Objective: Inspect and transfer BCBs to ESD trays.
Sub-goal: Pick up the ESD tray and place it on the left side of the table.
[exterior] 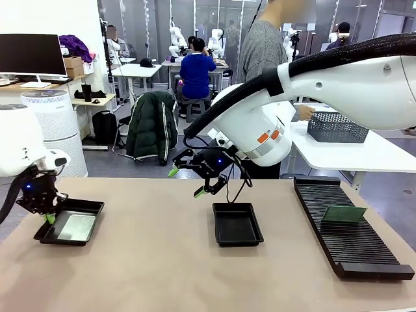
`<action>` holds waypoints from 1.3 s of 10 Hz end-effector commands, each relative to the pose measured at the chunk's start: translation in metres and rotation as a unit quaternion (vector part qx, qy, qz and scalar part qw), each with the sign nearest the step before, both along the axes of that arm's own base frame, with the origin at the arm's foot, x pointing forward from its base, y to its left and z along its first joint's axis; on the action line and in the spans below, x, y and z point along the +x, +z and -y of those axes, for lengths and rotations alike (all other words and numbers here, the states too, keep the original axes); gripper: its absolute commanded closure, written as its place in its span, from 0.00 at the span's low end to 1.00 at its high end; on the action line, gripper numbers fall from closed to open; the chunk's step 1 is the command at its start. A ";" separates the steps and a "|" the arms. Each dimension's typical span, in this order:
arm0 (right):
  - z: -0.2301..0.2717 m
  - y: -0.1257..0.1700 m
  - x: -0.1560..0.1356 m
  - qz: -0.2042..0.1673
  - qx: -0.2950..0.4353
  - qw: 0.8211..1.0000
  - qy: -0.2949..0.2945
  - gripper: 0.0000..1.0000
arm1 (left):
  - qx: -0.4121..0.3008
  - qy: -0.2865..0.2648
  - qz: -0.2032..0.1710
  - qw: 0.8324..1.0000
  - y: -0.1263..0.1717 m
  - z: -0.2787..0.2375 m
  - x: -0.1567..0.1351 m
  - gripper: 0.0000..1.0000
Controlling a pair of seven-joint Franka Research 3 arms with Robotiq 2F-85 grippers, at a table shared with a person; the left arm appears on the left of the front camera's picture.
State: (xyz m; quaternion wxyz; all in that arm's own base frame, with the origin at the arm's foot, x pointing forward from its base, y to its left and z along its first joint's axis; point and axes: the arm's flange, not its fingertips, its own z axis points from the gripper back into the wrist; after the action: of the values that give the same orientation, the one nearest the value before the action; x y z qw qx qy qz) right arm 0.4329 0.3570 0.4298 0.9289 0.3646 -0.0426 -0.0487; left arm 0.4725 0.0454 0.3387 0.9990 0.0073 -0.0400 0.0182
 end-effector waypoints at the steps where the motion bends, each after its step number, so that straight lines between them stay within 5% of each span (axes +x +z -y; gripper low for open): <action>1: -0.001 0.000 -0.001 -0.001 -0.004 1.000 -0.001 0.00 | -0.015 0.000 -0.002 1.000 0.000 -0.014 -0.007 0.97; 6: -0.001 0.000 -0.001 -0.001 -0.004 1.000 -0.001 0.00 | -0.017 0.004 -0.007 1.000 -0.005 -0.021 -0.002 0.97; 7: -0.001 0.000 -0.001 -0.001 -0.004 1.000 -0.001 0.00 | -0.022 0.005 -0.011 1.000 -0.005 -0.021 -0.002 0.88; 8: -0.001 0.000 -0.001 -0.001 -0.004 1.000 -0.001 0.00 | -0.021 0.002 -0.015 1.000 -0.006 -0.020 -0.002 0.45; 9: -0.001 0.000 -0.001 -0.001 -0.004 1.000 -0.001 0.00 | -0.020 0.004 -0.018 1.000 -0.005 -0.021 -0.001 0.36; 10: -0.001 0.000 -0.001 -0.001 -0.004 1.000 -0.001 0.00 | -0.020 0.006 -0.020 1.000 -0.004 -0.019 -0.001 0.00; 12: -0.001 0.000 -0.001 -0.001 -0.004 1.000 -0.001 0.00 | -0.018 0.010 -0.023 1.000 0.000 -0.019 -0.003 0.00; 13: -0.001 0.000 -0.001 -0.001 -0.004 1.000 -0.001 0.00 | -0.018 0.012 -0.023 0.999 0.004 -0.018 -0.003 0.09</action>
State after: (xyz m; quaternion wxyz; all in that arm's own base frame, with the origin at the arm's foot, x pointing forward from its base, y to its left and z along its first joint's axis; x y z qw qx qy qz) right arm 0.4329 0.3570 0.4298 0.9289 0.3646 -0.0426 -0.0487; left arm 0.4686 0.0627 0.3360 0.9993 0.0001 -0.0207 0.0323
